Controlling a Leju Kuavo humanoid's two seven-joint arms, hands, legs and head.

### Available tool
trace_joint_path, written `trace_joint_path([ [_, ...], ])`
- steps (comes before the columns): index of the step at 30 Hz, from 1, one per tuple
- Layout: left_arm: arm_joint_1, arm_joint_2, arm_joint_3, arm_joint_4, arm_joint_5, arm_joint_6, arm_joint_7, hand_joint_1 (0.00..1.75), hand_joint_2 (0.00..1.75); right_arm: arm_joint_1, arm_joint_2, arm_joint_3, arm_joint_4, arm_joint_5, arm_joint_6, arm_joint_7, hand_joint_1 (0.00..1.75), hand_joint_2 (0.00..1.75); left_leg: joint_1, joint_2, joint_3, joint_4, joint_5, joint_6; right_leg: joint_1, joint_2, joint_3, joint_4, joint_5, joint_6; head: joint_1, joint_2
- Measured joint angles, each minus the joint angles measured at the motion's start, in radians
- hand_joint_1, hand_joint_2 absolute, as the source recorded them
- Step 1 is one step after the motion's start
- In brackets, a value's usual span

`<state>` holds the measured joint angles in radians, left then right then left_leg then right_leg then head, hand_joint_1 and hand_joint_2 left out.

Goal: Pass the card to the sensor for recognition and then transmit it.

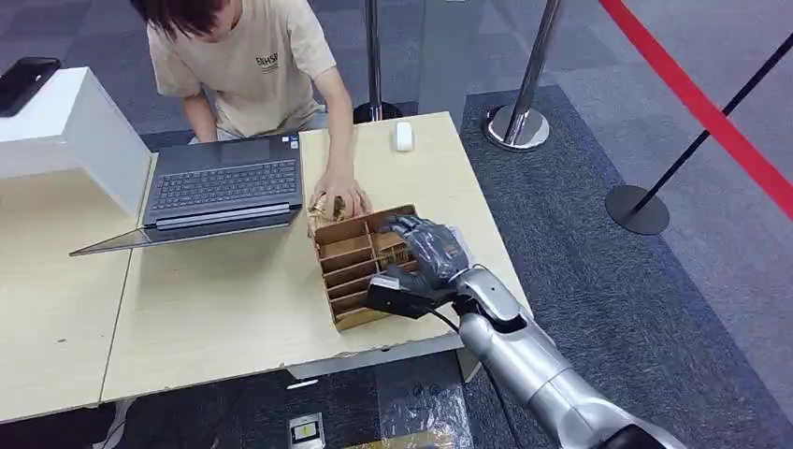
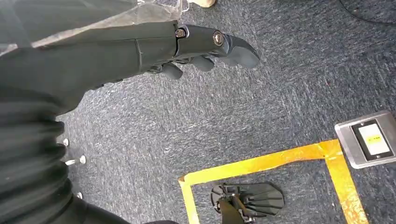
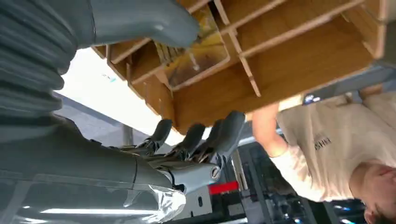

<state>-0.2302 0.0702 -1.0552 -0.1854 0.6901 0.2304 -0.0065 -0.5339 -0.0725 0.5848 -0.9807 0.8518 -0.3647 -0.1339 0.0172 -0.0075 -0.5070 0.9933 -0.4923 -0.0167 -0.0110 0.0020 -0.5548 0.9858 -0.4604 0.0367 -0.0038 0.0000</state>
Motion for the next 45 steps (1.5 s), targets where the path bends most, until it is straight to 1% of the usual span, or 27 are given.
trace_joint_path([
  [1, 0.000, 0.000, 0.000, 0.000, 0.000, 0.000, 0.000, 0.00, 1.75, -0.001, -0.002, 0.001, 0.006, 0.001, 0.000, 0.000, 0.70, 1.75, 0.000, 0.000, 0.000, 0.000, 0.000, 0.000, 0.000, 0.000, 0.000, 0.000, 0.000, 0.000, 0.000, 0.000],
  [2, 0.000, -0.001, 0.000, 0.000, -0.001, 0.000, 0.003, 0.00, 1.75, -0.003, -0.003, 0.002, 0.011, 0.002, 0.000, 0.000, 0.70, 1.75, 0.000, 0.000, 0.000, 0.000, 0.000, 0.000, 0.000, 0.000, 0.000, 0.000, 0.000, 0.000, 0.000, 0.000],
  [4, -0.001, -0.001, 0.000, 0.000, -0.001, 0.000, 0.003, 0.00, 1.75, -0.004, -0.005, 0.002, 0.019, 0.002, 0.000, 0.000, 0.77, 1.75, 0.000, 0.000, 0.000, 0.000, 0.000, 0.000, 0.000, 0.000, 0.000, 0.000, 0.000, 0.000, 0.000, 0.000],
  [5, -0.001, -0.001, 0.000, 0.000, -0.001, -0.001, 0.003, 0.00, 1.75, -0.005, -0.006, 0.003, 0.024, 0.002, 0.000, 0.000, 0.77, 1.75, 0.000, 0.000, 0.000, 0.000, 0.000, 0.000, 0.000, 0.000, 0.000, 0.000, 0.000, 0.000, 0.000, 0.000],
  [6, -0.001, -0.002, 0.000, 0.000, -0.001, -0.001, 0.003, 0.00, 1.75, -0.005, -0.006, 0.003, 0.027, 0.003, 0.000, 0.000, 0.82, 1.75, 0.000, 0.000, 0.000, 0.000, 0.000, 0.000, 0.000, 0.000, 0.000, 0.000, 0.000, 0.000, 0.000, 0.000],
  [16, -0.002, -0.003, 0.000, 0.000, -0.001, -0.005, 0.004, 0.00, 1.75, -0.020, -0.013, 0.007, 0.051, 0.034, 0.002, 0.008, 0.87, 1.75, 0.000, 0.000, 0.000, 0.000, 0.000, 0.000, 0.000, 0.000, 0.000, 0.000, 0.000, 0.000, 0.000, 0.000],
  [18, -0.002, -0.003, 0.000, 0.000, -0.001, -0.005, 0.004, 0.00, 1.75, -0.023, -0.014, 0.007, 0.051, 0.034, 0.002, 0.008, 0.93, 1.75, 0.000, 0.000, 0.000, 0.000, 0.000, 0.000, 0.000, 0.000, 0.000, 0.000, 0.000, 0.000, 0.000, 0.000],
  [26, -0.003, -0.003, 0.000, 0.000, -0.001, -0.008, 0.004, 0.00, 1.75, -0.028, -0.014, 0.008, 0.057, 0.037, 0.003, 0.009, 0.91, 1.75, 0.000, 0.000, 0.000, 0.000, 0.000, 0.000, 0.000, 0.000, 0.000, 0.000, 0.000, 0.000, 0.000, 0.000],
  [29, -0.004, -0.004, 0.000, 0.000, -0.001, -0.011, 0.005, 0.00, 1.75, -0.029, -0.014, 0.008, 0.056, 0.037, 0.006, 0.015, 0.87, 1.75, 0.000, 0.000, 0.000, 0.000, 0.000, 0.000, 0.000, 0.000, 0.000, 0.000, 0.000, 0.000, 0.000, 0.000],
  [31, -0.004, -0.004, 0.000, 0.000, -0.001, -0.011, 0.005, 0.00, 1.75, -0.030, -0.014, 0.008, 0.054, 0.037, 0.010, 0.019, 0.82, 1.75, 0.000, 0.000, 0.000, 0.000, 0.000, 0.000, 0.000, 0.000, 0.000, 0.000, 0.000, 0.000, 0.000, 0.000],
  [34, -0.005, -0.004, 0.000, 0.000, 0.000, -0.014, 0.005, 0.00, 1.75, -0.034, -0.014, 0.007, 0.044, 0.037, 0.016, 0.020, 0.82, 1.75, 0.000, 0.000, 0.000, 0.000, 0.000, 0.000, 0.000, 0.000, 0.000, 0.000, 0.000, 0.000, 0.000, 0.000],
  [35, -0.005, -0.005, 0.000, 0.000, -0.001, -0.014, 0.005, 0.00, 1.75, -0.036, -0.014, 0.007, 0.041, 0.037, 0.020, 0.021, 0.79, 1.75, 0.000, 0.000, 0.000, 0.000, 0.000, 0.000, 0.000, 0.000, 0.000, 0.000, 0.000, 0.000, 0.000, 0.000],
  [40, -0.007, -0.007, 0.000, 0.000, -0.003, -0.017, 0.013, 0.00, 1.75, -0.052, -0.013, 0.007, 0.029, 0.037, 0.030, 0.025, 0.79, 1.75, 0.000, 0.000, 0.000, 0.000, 0.000, 0.000, 0.000, 0.000, 0.000, 0.000, 0.000, 0.000, 0.000, 0.000],
  [44, -0.009, -0.010, 0.000, 0.000, -0.006, -0.017, 0.018, 0.00, 1.75, -0.066, -0.010, 0.007, 0.025, 0.037, 0.035, 0.025, 0.75, 1.75, 0.000, 0.000, 0.000, 0.000, 0.000, 0.000, 0.000, 0.000, 0.000, 0.000, 0.000, 0.000, 0.000, 0.000],
  [45, -0.009, -0.010, 0.000, 0.000, -0.007, -0.017, 0.018, 0.00, 1.75, -0.070, -0.009, 0.007, 0.026, 0.037, 0.039, 0.026, 0.77, 1.75, 0.000, 0.000, 0.000, 0.000, 0.000, 0.000, 0.000, 0.000, 0.000, 0.000, 0.000, 0.000, 0.000, 0.000],
])
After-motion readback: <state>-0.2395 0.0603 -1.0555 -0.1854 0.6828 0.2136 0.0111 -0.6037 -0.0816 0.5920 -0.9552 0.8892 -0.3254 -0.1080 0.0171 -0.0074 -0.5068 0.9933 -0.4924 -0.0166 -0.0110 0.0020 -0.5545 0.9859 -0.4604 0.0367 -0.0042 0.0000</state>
